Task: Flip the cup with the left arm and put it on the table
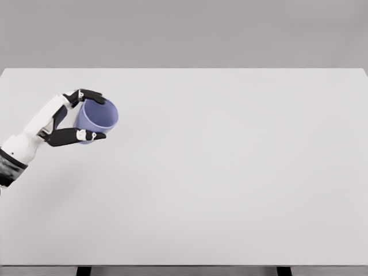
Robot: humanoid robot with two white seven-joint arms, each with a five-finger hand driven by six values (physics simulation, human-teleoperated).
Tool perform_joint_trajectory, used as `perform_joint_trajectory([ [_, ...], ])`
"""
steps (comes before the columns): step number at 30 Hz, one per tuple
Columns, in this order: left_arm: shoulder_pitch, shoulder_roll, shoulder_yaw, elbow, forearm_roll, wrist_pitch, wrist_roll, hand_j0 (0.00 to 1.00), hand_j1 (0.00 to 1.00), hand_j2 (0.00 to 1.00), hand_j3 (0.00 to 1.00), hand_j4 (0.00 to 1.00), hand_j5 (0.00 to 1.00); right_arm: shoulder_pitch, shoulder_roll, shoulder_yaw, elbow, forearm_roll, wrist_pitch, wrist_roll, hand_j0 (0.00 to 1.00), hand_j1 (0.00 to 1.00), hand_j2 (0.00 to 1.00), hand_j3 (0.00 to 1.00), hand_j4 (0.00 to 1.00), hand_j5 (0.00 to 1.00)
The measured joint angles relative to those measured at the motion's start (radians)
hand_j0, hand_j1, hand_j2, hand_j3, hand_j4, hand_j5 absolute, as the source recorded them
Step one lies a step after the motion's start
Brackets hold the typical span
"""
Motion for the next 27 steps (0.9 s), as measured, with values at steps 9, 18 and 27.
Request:
perform_joint_trajectory([
  [9,0.02,-0.103,0.003,0.032,-0.007,-0.133,0.16,0.55,0.55,0.55,0.55,0.55,0.55,0.0,0.0,0.0,0.0,0.0,0.0,0.0,1.0,1.0,1.0,1.0,1.0,1.0],
  [18,0.095,-0.127,-0.01,0.04,-0.034,-0.164,0.295,0.58,0.58,0.58,0.58,0.58,0.58,0.0,0.0,0.0,0.0,0.0,0.0,0.0,1.0,1.0,1.0,1.0,1.0,1.0],
  [27,0.112,-0.138,-0.005,0.036,-0.113,-0.166,0.31,0.58,0.58,0.58,0.58,0.58,0.58,0.0,0.0,0.0,0.0,0.0,0.0,0.0,1.0,1.0,1.0,1.0,1.0,1.0],
])
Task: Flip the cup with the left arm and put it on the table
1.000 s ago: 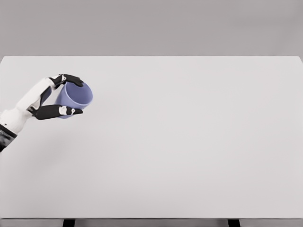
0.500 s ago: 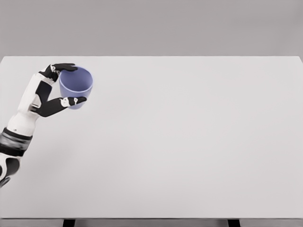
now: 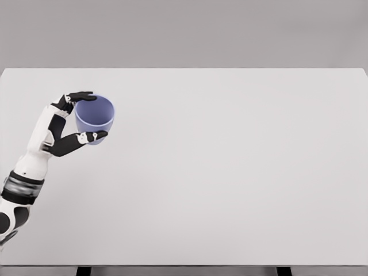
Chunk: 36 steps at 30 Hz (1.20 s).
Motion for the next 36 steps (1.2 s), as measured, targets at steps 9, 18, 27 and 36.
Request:
perform_joint_trajectory([
  [9,0.006,-0.003,-0.005,0.0,-0.016,0.0,0.004,0.58,0.58,0.58,0.58,0.58,0.58,0.0,0.0,0.0,0.0,0.0,0.0,0.0,1.0,1.0,1.0,1.0,1.0,1.0],
  [18,0.006,-0.002,-0.009,0.003,-0.033,0.0,-0.002,0.58,0.58,0.58,0.58,0.58,0.58,0.0,0.0,0.0,0.0,0.0,0.0,0.0,1.0,1.0,1.0,1.0,1.0,1.0],
  [27,0.034,0.003,-0.004,-0.002,0.007,0.0,-0.003,0.57,0.57,0.57,0.57,0.57,0.57,0.0,0.0,0.0,0.0,0.0,0.0,0.0,1.0,1.0,1.0,1.0,1.0,1.0],
  [36,0.038,0.08,-0.01,-0.037,0.203,0.071,-0.006,0.58,0.58,0.58,0.58,0.58,0.58,0.0,0.0,0.0,0.0,0.0,0.0,0.0,1.0,1.0,1.0,1.0,1.0,1.0],
])
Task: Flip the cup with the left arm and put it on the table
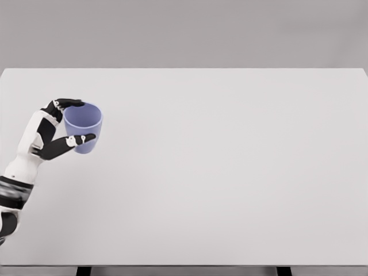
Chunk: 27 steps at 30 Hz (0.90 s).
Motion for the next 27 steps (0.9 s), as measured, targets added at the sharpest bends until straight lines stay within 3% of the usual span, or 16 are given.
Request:
perform_joint_trajectory([
  [8,0.011,0.022,0.0,-0.011,0.059,0.033,0.0,0.58,0.58,0.58,0.58,0.58,0.58,0.0,0.0,0.0,0.0,0.0,0.0,0.0,1.0,1.0,1.0,1.0,1.0,1.0],
  [17,0.014,0.015,0.012,-0.013,0.059,0.045,0.0,0.59,0.59,0.59,0.59,0.59,0.59,0.0,0.0,0.0,0.0,0.0,0.0,0.0,1.0,1.0,1.0,1.0,1.0,1.0],
  [21,0.014,0.016,0.014,-0.012,0.055,0.045,0.0,0.76,0.76,0.76,0.76,0.76,0.76,0.0,0.0,0.0,0.0,0.0,0.0,0.0,1.0,1.0,1.0,1.0,1.0,1.0],
  [27,0.015,0.02,0.014,-0.012,0.054,0.046,0.001,0.85,0.85,0.85,0.85,0.85,0.85,0.0,0.0,0.0,0.0,0.0,0.0,0.0,1.0,1.0,1.0,1.0,1.0,1.0],
])
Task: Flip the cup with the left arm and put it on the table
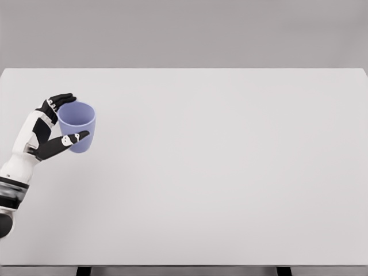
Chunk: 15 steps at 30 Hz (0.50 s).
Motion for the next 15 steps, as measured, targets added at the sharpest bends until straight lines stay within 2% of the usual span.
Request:
perform_joint_trajectory([
  [15,-0.002,0.002,0.0,0.0,-0.001,0.0,0.001,0.89,0.89,0.89,0.89,0.89,0.89,0.0,0.0,0.0,0.0,0.0,0.0,0.0,1.0,1.0,1.0,1.0,1.0,1.0],
])
